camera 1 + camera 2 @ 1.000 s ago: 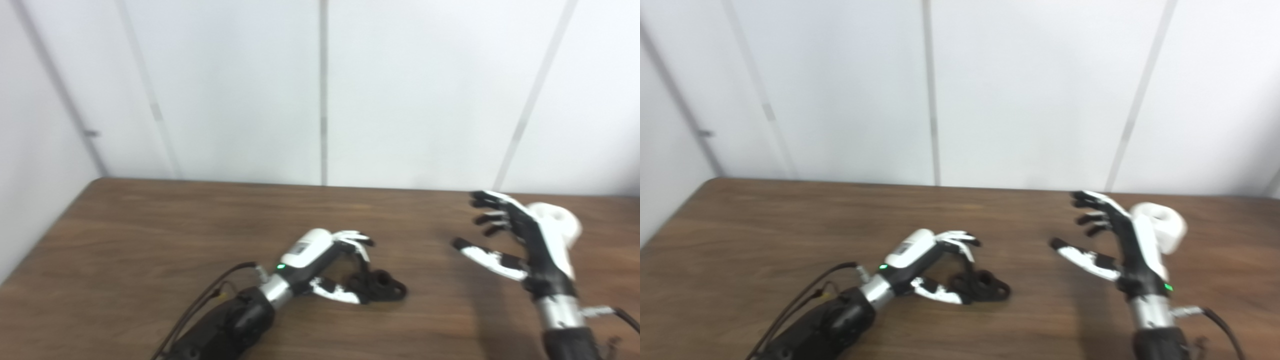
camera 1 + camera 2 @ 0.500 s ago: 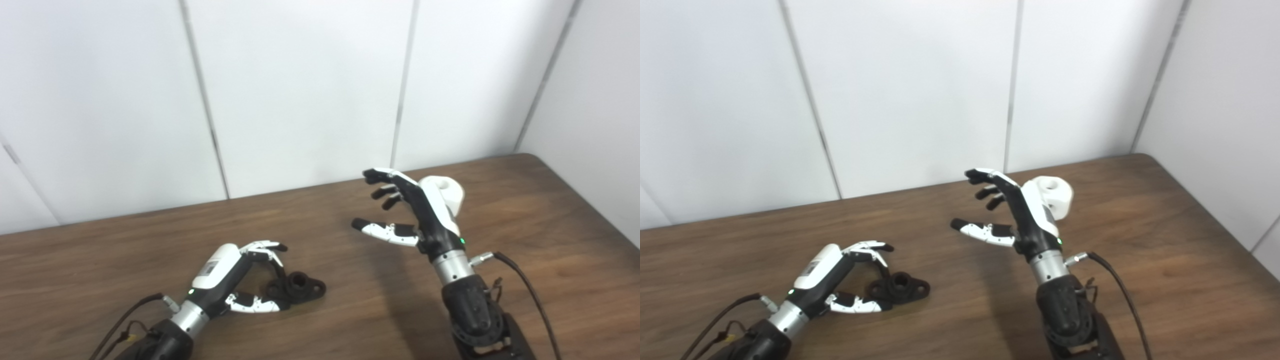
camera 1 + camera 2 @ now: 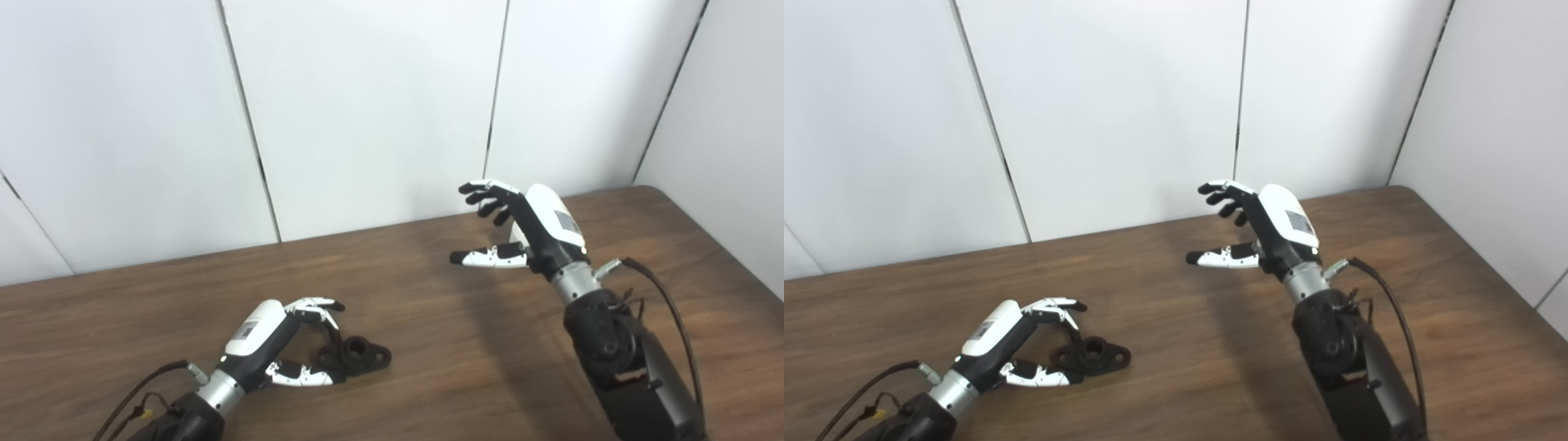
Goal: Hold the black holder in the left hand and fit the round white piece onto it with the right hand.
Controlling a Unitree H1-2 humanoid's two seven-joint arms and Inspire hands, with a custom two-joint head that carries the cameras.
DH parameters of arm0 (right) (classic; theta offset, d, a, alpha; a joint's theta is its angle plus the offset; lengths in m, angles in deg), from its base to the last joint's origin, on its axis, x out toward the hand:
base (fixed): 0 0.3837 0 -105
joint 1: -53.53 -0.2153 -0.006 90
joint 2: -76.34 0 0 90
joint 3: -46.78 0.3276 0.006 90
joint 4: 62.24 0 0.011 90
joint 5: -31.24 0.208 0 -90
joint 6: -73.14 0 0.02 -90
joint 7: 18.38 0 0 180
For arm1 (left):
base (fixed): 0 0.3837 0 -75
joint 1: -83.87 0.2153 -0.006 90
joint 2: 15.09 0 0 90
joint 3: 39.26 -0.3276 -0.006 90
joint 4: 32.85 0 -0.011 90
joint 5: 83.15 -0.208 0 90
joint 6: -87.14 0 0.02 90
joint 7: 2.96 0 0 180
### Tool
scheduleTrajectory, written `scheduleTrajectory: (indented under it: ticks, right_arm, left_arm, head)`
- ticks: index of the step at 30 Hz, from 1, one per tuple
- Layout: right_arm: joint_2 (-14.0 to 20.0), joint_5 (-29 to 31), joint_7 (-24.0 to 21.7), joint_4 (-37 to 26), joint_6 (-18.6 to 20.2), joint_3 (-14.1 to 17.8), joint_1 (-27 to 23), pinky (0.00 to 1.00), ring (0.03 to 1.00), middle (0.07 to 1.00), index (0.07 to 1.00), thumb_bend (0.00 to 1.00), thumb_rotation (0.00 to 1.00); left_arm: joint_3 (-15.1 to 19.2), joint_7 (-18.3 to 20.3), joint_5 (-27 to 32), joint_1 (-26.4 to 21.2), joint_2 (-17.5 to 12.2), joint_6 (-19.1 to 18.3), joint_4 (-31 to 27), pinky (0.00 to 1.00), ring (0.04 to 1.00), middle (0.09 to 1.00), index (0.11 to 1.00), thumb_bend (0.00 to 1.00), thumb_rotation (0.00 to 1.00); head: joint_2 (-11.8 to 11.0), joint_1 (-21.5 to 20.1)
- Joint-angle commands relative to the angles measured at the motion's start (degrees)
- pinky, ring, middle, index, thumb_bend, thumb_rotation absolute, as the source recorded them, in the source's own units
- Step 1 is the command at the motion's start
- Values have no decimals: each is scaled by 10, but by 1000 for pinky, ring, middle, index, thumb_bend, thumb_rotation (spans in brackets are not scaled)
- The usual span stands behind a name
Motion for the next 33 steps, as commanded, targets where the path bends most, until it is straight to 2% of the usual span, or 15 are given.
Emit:
scheduleTrajectory:
  ticks: [1, 3, 5, 8, 10, 12, 17, 23, 28, 33]
  right_arm:
    - [31, -21, -23, -24, 29, 3, -41, 574, 789, 871, 786, 718, 356]
    - [58, -35, -62, -30, 57, -1, -52, 631, 846, 910, 809, 738, 371]
    - [94, -47, -124, -37, 89, -14, -64, 698, 903, 960, 849, 760, 389]
    - [149, -72, -227, -45, 138, -43, -90, 784, 981, 996, 913, 869, 406]
    - [169, -80, -261, -43, 153, -53, -104, 850, 996, 1000, 917, 931, 398]
    - [177, -87, -282, -38, 158, -54, -115, 905, 1000, 1000, 912, 951, 368]
    - [187, -93, -295, -23, 159, -45, -134, 928, 1000, 1000, 909, 956, 341]
    - [188, -93, -301, -17, 159, -35, -140, 953, 1000, 1000, 915, 964, 350]
    - [189, -110, -309, -6, 159, -39, -140, 979, 1000, 1000, 928, 978, 366]
    - [189, -146, -305, 19, 159, -57, -142, 953, 1000, 1000, 933, 987, 379]
  left_arm:
    - [-16, 54, -16, 43, -34, -8, 27, 700, 827, 800, 488, 521, 46]
    - [-17, 51, -19, 44, -36, -8, 25, 690, 821, 795, 487, 521, 46]
    - [-19, 51, -18, 43, -37, -8, 25, 688, 819, 794, 487, 520, 46]
    - [-22, 56, -12, 42, -39, -7, 28, 688, 820, 793, 488, 520, 46]
    - [-23, 58, -8, 41, -40, -7, 29, 697, 822, 795, 488, 520, 46]
    - [-25, 57, -9, 40, -43, -7, 28, 691, 820, 795, 487, 520, 46]
    - [-29, 41, -6, 42, -47, -7, 25, 675, 805, 783, 487, 520, 45]
    - [-31, 45, -1, 41, -53, -7, 22, 686, 808, 784, 487, 519, 45]
    - [-40, 36, -3, 39, -57, -7, 24, 678, 800, 779, 487, 520, 45]
    - [-40, 39, -1, 39, -60, -7, 23, 681, 803, 780, 487, 520, 45]
  head:
    - [-6, -2]
    - [-8, -1]
    - [-16, -1]
    - [-22, -6]
    - [-25, -13]
    - [-29, -22]
    - [-33, -28]
    - [-34, -33]
    - [-36, -35]
    - [-39, -42]
